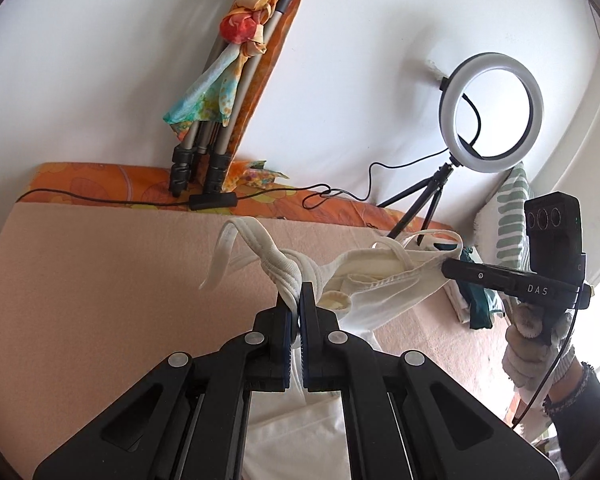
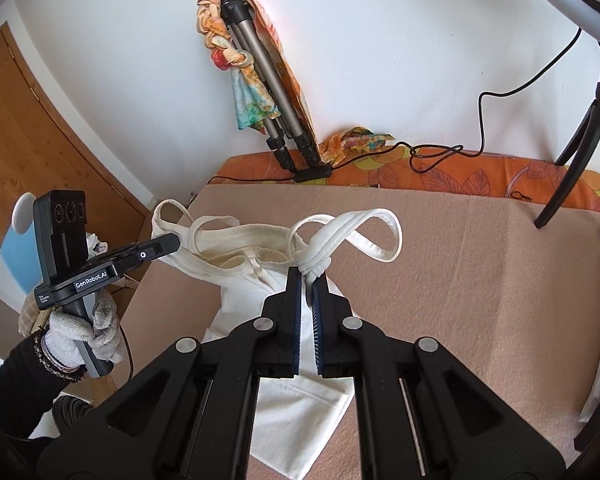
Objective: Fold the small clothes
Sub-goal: 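Lift the held straps with both tools and fold them toward the hem, then open the left tool and withdraw it while the right tool keeps holding the folded camisole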
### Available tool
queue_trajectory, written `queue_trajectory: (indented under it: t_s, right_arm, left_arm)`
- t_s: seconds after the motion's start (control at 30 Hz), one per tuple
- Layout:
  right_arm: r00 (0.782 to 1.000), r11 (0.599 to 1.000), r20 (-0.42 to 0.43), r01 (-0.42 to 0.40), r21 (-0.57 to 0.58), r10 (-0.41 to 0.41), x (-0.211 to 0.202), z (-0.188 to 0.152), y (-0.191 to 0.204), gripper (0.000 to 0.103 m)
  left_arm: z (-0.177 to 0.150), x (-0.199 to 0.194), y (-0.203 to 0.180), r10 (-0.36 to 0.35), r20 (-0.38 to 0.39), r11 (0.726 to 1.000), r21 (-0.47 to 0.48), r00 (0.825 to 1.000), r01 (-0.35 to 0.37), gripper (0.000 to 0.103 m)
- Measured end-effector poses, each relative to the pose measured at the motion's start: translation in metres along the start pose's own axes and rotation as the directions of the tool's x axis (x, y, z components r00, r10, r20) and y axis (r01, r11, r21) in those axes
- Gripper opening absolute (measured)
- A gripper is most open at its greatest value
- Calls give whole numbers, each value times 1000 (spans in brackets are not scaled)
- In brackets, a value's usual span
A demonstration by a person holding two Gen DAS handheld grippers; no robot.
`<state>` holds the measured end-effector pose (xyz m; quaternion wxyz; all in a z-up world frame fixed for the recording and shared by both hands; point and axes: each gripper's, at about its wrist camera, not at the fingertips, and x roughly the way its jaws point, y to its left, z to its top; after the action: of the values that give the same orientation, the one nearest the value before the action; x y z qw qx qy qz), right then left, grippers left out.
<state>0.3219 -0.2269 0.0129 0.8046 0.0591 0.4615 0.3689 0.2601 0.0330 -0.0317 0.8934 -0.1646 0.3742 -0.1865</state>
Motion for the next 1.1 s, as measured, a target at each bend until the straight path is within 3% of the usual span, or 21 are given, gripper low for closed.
queue_trajectory:
  t_s: [0.3,0.53,0.67,0.87,0.97,1.1]
  right_arm:
    - [1000,1000,-21,1,-2,-1,-26,-86,15,6]
    - [996,998,-71,51,-36,-53,-16,-155,25,6]
    - [993,996,-71,90,-27,-92,-12,-178,21,6]
    - [984,987,-78,156,-46,-160,-12,-201,20,6]
    - [980,983,-95,172,-62,-177,-16,-212,22,6]
    - [972,978,-121,195,-69,-202,-29,-229,24,6]
  left_arm:
    - [-76,-38,-16,10,-37,1000,20,999,-10,2]
    - [-133,-42,-10,36,-94,999,-7,995,-37,2]
    - [-148,-42,-7,55,-113,998,-17,992,-57,2]
    - [-161,-45,-15,92,-156,995,60,984,-83,7]
    - [-168,-51,-17,119,-188,990,100,975,-102,15]
    - [-178,-66,-18,138,-223,985,137,965,-109,15]
